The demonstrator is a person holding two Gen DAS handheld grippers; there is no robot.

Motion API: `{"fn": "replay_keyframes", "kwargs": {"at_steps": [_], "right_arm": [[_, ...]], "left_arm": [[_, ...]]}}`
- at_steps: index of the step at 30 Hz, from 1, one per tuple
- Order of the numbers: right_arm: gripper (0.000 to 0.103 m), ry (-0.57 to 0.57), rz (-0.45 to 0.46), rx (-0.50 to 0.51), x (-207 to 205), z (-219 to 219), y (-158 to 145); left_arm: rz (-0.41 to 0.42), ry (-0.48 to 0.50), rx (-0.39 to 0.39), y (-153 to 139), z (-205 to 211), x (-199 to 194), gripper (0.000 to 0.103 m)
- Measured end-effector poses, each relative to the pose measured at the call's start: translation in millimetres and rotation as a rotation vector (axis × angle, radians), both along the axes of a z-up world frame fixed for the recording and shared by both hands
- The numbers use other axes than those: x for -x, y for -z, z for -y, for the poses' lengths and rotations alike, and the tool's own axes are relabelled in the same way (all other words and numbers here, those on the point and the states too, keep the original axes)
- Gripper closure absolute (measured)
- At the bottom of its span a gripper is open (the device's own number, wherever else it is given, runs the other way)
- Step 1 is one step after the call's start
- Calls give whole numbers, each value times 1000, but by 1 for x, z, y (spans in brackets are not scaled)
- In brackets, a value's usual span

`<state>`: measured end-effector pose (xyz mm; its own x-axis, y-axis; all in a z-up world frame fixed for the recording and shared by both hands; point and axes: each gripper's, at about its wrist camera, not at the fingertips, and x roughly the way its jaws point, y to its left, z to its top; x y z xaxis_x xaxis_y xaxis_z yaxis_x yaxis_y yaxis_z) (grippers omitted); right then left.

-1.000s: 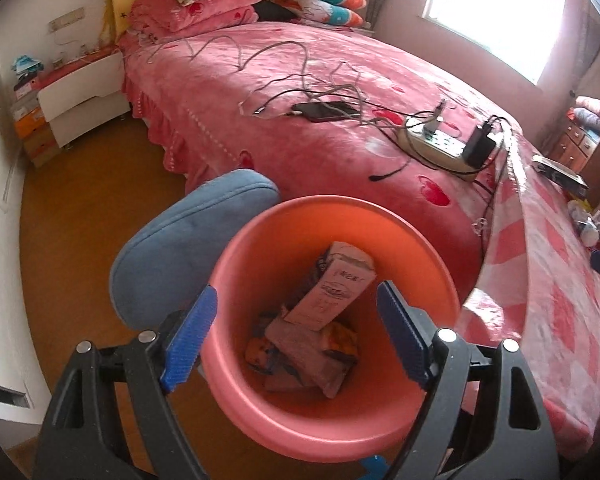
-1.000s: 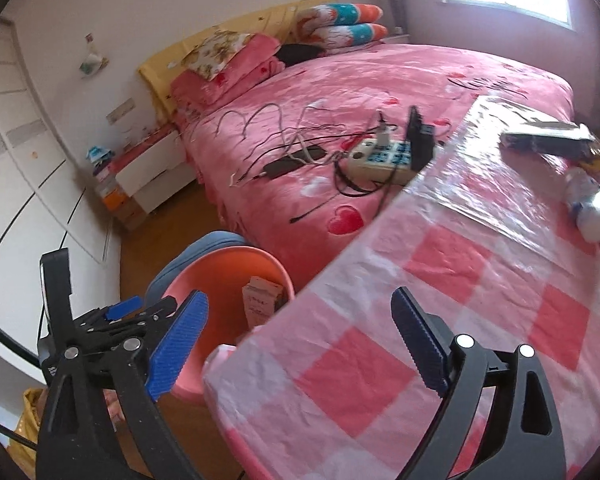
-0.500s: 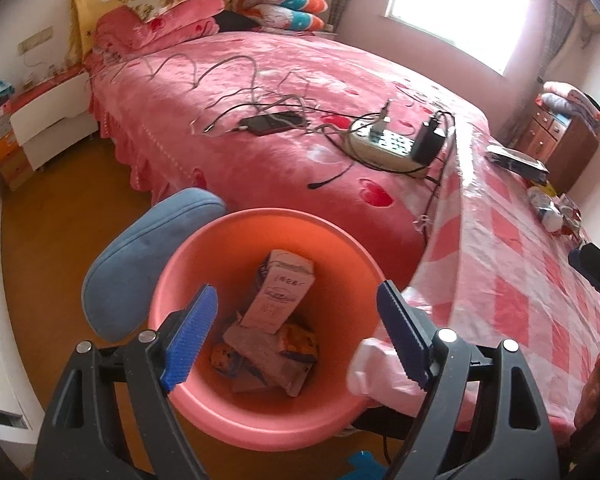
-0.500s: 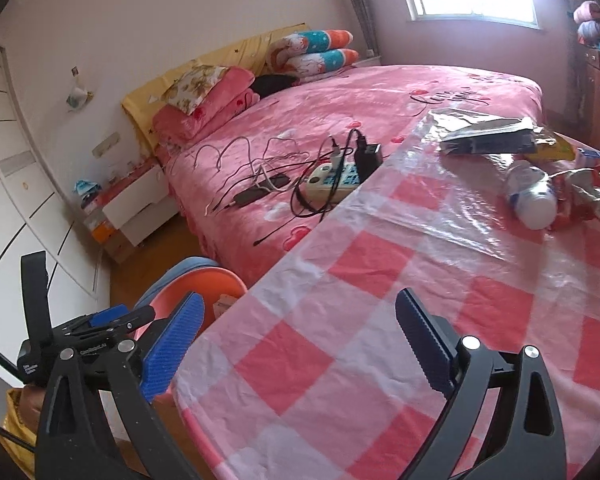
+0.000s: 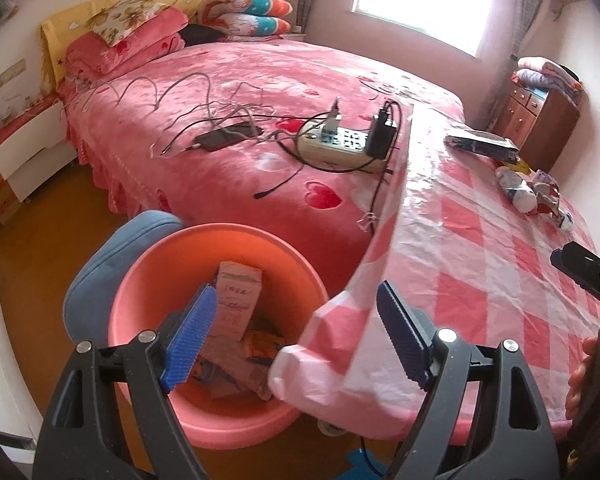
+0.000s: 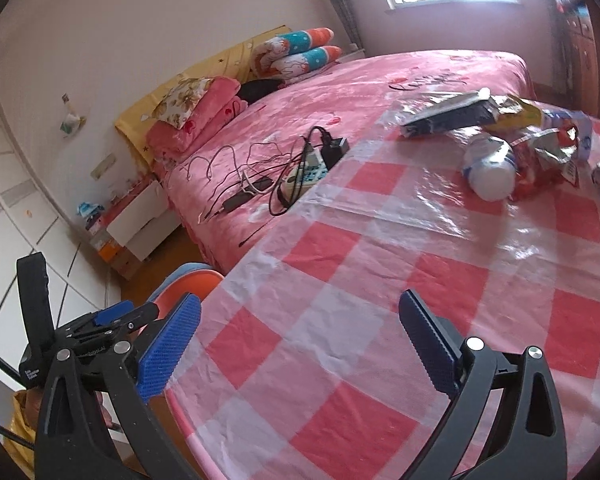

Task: Collect trash
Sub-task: 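Move both open tools back from the bin to the table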

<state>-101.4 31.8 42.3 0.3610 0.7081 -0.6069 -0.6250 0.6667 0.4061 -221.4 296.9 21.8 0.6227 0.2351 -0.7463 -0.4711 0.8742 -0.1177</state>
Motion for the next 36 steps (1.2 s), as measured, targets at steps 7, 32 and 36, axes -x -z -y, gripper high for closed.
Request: {"fn": "replay_keyframes", "kwargs": {"at_steps": [7,32,36], "right_arm": [[5,59,-2,-30,-10,29,-3],[5,323,-48,-95,-50,137,-4],[5,393,-48,-118,-58,165,-6]], "left_arm": [[-15,43,-18,-5,22,-16,20],[2,279,-55,-38,124,-105,21],[28,354,22,-49,149,-141,21]]}}
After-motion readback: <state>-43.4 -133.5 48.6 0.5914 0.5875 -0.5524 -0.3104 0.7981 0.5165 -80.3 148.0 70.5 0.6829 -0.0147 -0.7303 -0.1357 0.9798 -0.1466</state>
